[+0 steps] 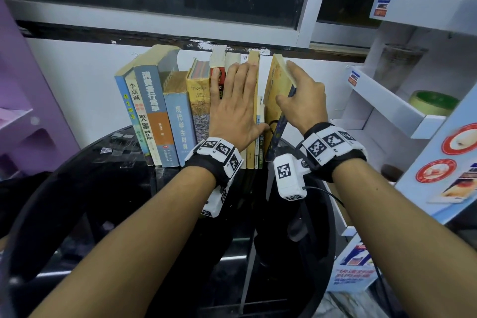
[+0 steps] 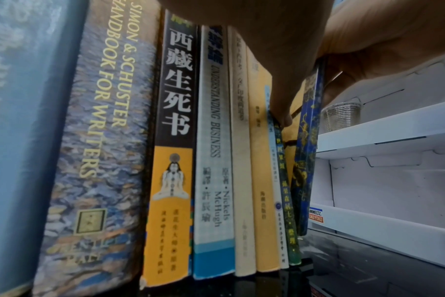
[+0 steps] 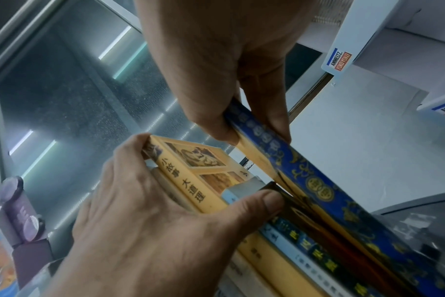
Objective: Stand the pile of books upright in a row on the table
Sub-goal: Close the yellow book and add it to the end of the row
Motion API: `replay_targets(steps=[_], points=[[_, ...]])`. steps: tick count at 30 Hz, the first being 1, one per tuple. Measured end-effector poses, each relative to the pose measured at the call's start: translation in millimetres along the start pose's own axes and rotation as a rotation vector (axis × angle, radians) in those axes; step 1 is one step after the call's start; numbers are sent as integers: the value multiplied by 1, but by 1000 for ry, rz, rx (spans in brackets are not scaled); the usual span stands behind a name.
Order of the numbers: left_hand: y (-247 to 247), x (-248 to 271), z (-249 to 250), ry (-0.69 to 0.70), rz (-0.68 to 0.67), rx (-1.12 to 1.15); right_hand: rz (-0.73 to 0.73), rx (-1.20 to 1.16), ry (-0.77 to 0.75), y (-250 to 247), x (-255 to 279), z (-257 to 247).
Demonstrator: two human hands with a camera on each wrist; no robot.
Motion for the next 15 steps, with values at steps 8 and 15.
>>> replay_targets(steps=[8, 15], points=[[-6, -5, -2, 58, -12, 9, -95, 36, 49, 13, -9, 5], [-13, -22, -4, 166, -32, -35, -137, 1, 135, 21, -22, 13]])
Point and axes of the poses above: each hand's wrist, its own x-axis away from the middle knuckle, its own y-axis out of the palm, z = x × y, the point moved 7 cm from there along -x, towards the middle knuckle, and after that the axes turned 5 degrees about -x, right-handed, at the moved point
